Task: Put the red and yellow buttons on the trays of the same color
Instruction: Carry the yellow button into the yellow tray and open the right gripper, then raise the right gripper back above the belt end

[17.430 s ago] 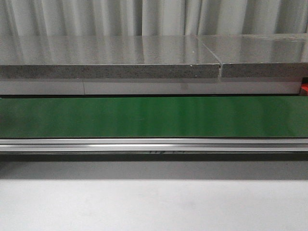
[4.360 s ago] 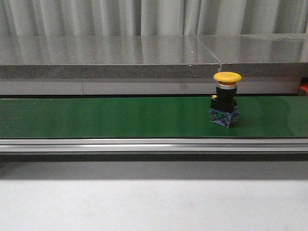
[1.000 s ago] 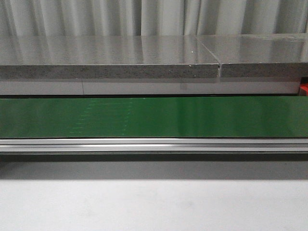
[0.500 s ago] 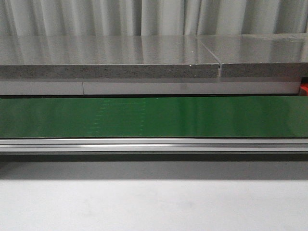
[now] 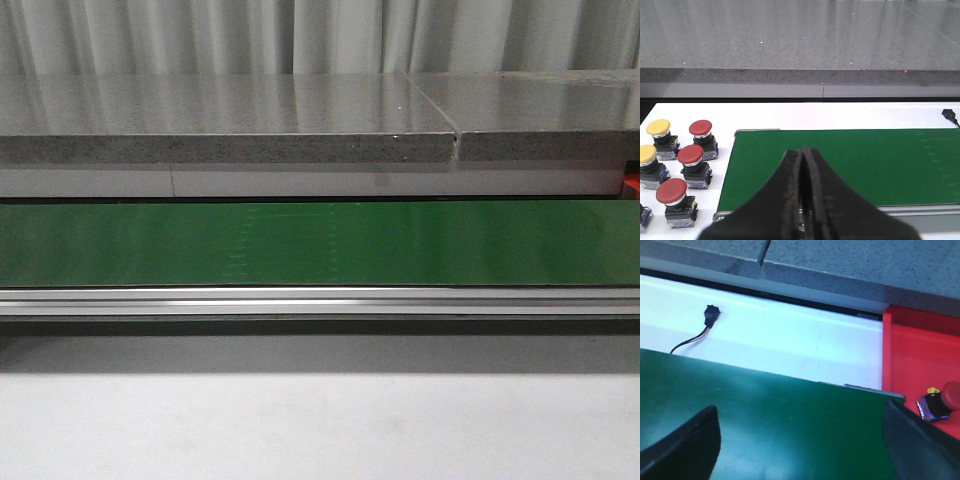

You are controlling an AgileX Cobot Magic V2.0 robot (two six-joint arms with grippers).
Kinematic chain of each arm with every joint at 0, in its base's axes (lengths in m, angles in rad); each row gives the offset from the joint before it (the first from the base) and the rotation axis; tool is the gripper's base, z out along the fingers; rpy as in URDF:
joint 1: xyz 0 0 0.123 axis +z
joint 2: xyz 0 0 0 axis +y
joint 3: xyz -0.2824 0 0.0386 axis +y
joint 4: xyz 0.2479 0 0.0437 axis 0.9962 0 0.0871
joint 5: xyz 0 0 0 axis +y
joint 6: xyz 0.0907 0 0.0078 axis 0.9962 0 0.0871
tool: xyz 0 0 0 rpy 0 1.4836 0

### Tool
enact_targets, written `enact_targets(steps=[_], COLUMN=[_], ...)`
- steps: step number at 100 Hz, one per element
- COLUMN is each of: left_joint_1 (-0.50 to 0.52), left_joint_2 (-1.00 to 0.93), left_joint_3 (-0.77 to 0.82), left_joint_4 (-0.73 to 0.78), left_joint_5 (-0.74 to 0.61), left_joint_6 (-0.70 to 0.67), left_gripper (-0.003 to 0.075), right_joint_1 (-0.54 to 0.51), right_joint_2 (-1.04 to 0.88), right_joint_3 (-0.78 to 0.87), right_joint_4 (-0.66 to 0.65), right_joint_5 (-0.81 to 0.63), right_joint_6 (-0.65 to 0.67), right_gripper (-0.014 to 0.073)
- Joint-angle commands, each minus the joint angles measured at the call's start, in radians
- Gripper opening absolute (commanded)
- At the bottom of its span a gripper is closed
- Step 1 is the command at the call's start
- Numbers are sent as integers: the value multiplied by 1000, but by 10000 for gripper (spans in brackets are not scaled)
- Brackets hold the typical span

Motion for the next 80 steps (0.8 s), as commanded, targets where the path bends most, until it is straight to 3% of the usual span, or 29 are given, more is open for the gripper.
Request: enact_targets(steps=[1,29,36,46,57,70,75,80], left_joint_1=[-9,-9,-9,-9,-9,-9,-9,-9], left_joint_2=[6,6,6,6,6,6,6,6], left_joint_3=[-27,-27,-27,-27,-27,-27,-27,-27], left_joint_4=[-11,-11,-11,-11,-11,-11,-11,-11], left_joint_5=[-77,-77,-77,-77,-77,-77,-77,-77], left_joint_6=[-9,-9,-9,-9,-9,-9,-9,-9], left_gripper=[-19,-19,-19,-19,-19,-19,-19,-19], right_joint_1=[13,14,14,14,14,14,14,14], right_joint_2=[-74,-260,-295,-333,-348,-348,-348,-348], right_joint_3=[21,173,192,209,218,218,218,218], right_joint_4=[7,7,7,7,7,7,7,7], right_joint_5=[-71,-103,-107,-111,-99,-91,-90,-90], right_joint_6=[-15,-15,-15,-15,-15,-15,-15,-15], right_gripper=[645,643,608,472,225,-5,-71,-64])
